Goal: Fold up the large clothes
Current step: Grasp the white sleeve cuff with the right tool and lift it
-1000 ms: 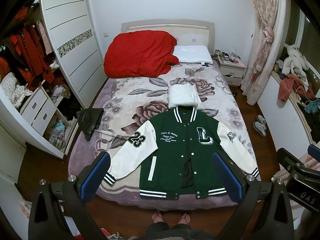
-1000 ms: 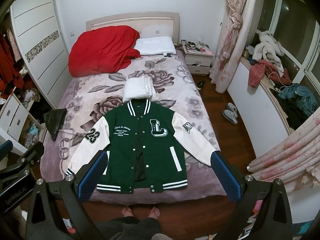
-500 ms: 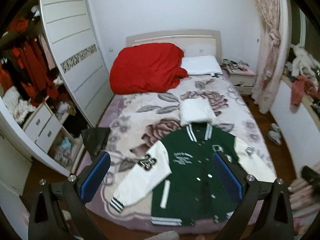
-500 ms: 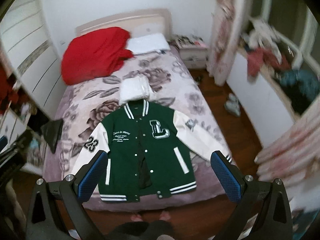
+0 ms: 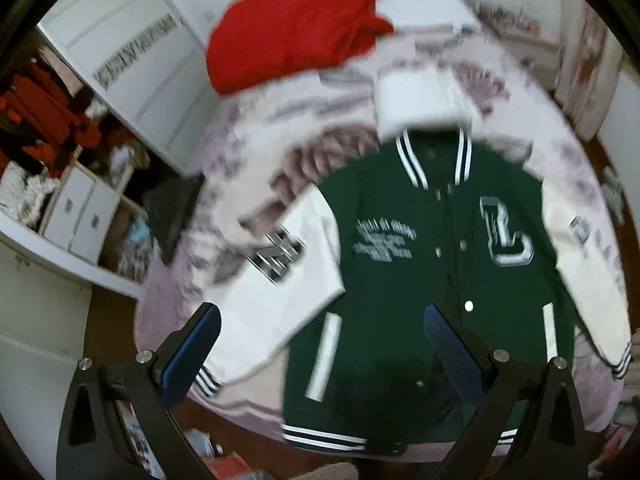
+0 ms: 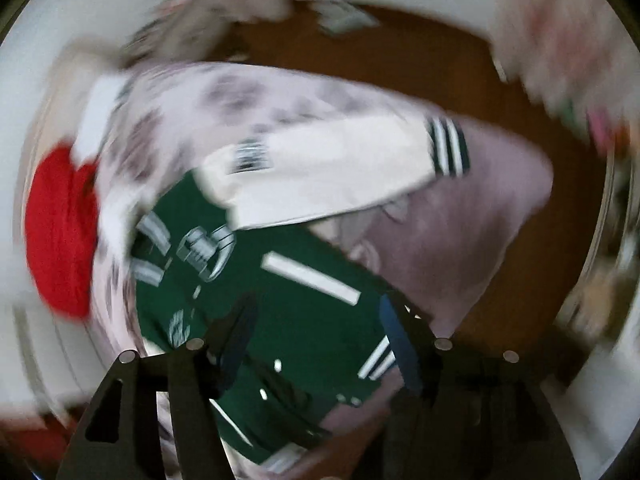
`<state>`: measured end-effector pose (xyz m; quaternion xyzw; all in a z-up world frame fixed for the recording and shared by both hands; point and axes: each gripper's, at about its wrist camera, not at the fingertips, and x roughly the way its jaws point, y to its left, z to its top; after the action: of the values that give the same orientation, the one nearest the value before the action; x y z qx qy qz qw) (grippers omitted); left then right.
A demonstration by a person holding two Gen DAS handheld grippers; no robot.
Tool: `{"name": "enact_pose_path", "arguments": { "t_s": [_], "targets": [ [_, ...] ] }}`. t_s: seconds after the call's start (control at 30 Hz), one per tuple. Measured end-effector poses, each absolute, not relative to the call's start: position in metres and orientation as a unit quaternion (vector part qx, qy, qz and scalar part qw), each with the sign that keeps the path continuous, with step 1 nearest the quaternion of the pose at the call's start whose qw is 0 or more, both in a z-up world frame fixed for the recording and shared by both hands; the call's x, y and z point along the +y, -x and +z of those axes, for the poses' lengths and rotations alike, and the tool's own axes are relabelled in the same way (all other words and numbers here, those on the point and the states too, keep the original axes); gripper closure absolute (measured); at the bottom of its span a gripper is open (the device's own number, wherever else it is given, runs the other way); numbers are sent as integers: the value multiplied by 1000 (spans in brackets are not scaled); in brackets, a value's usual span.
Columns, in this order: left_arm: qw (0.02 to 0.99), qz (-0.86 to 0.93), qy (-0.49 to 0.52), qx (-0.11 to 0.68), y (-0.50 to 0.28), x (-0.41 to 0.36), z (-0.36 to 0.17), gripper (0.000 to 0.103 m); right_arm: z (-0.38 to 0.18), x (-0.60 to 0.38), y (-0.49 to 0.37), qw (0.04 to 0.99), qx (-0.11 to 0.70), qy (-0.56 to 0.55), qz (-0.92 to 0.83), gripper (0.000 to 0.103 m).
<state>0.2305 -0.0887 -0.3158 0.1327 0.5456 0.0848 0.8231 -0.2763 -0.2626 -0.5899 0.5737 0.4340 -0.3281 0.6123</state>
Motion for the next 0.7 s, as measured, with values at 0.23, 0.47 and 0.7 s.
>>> {"name": "enact_pose_path", "arguments": {
  "t_s": [0.23,0.47,0.7],
  "targets": [
    [775,106,-160,602,-254,-136,-443,0,-808,-343,315,507,322,-722,-344,34],
    [767,88,-169,613,-276,-199,-503,0,-882,-376,306,515,194,-756,-355,50],
    [772,-28,-150,617,-307,-310,-536,0,-848,-442,280,615,185,-661,-388,86]
  ]
}}
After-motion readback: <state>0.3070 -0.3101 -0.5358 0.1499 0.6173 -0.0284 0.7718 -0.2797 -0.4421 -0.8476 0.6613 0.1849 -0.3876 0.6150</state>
